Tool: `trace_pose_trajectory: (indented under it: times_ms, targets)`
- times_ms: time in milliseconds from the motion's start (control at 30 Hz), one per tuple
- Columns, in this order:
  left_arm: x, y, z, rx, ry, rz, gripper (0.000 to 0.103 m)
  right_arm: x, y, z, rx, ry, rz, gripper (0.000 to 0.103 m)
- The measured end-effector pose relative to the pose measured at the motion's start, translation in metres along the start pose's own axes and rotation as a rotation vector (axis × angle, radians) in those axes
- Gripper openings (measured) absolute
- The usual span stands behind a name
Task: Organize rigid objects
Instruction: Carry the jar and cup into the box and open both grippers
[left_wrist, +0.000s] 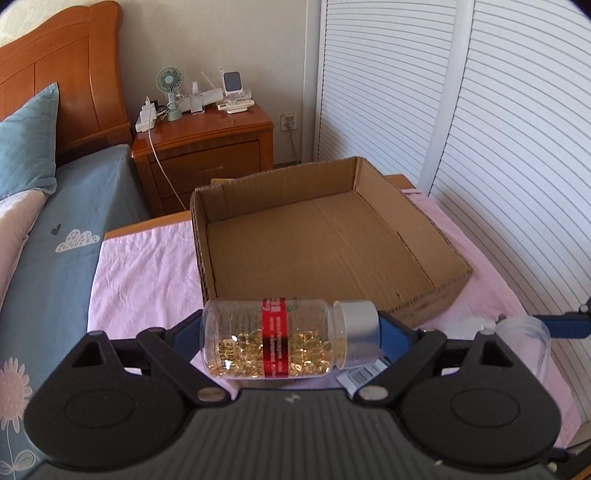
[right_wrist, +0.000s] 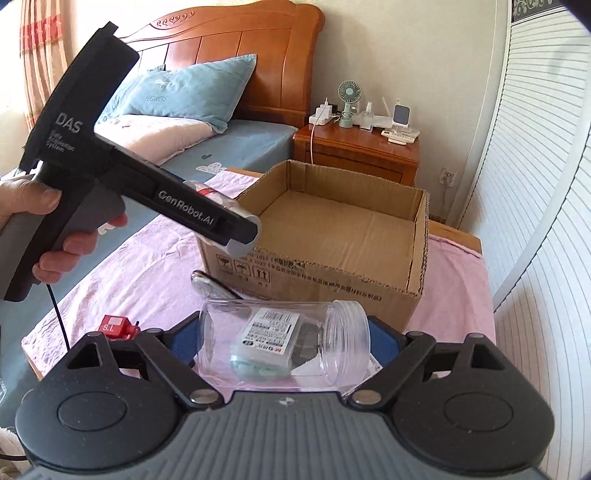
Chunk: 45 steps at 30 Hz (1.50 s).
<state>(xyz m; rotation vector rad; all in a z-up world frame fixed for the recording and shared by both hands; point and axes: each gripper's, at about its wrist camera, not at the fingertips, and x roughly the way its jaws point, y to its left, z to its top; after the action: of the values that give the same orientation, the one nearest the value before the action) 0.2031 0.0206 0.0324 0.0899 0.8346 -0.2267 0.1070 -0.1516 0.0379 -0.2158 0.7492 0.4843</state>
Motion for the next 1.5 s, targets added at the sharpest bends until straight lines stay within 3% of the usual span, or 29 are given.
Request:
trace_pose_trajectory:
  times_ms: [233, 433, 833, 1167, 1267, 1500]
  targets:
    - [0.051, 0.013, 0.054, -0.052, 0.002, 0.056, 0.094, 0.009, -0.016, 0.016, 0.016, -0.012, -0.019, 0.093]
    - [0.066, 0.024, 0.063, -0.070, 0.001, 0.091, 0.094, 0.015, -0.026, 0.024, 0.031, -0.012, -0.023, 0.093]
    - [-0.014, 0.023, 0.004, 0.028, -0.023, 0.053, 0.100, 0.036, -0.044, 0.053, 0.040, 0.003, -0.033, 0.093]
    - [-0.043, 0.037, -0.060, -0.009, -0.002, 0.059, 0.100, 0.105, -0.062, 0.115, 0.033, 0.055, -0.085, 0.093]
    - [-0.046, 0.038, -0.070, -0.011, 0.010, 0.049, 0.100, 0.124, -0.065, 0.127, 0.028, 0.084, -0.128, 0.103]
    - [-0.051, 0.044, -0.091, -0.038, 0.024, 0.058, 0.100, 0.096, -0.047, 0.109, 0.026, 0.060, -0.080, 0.103]
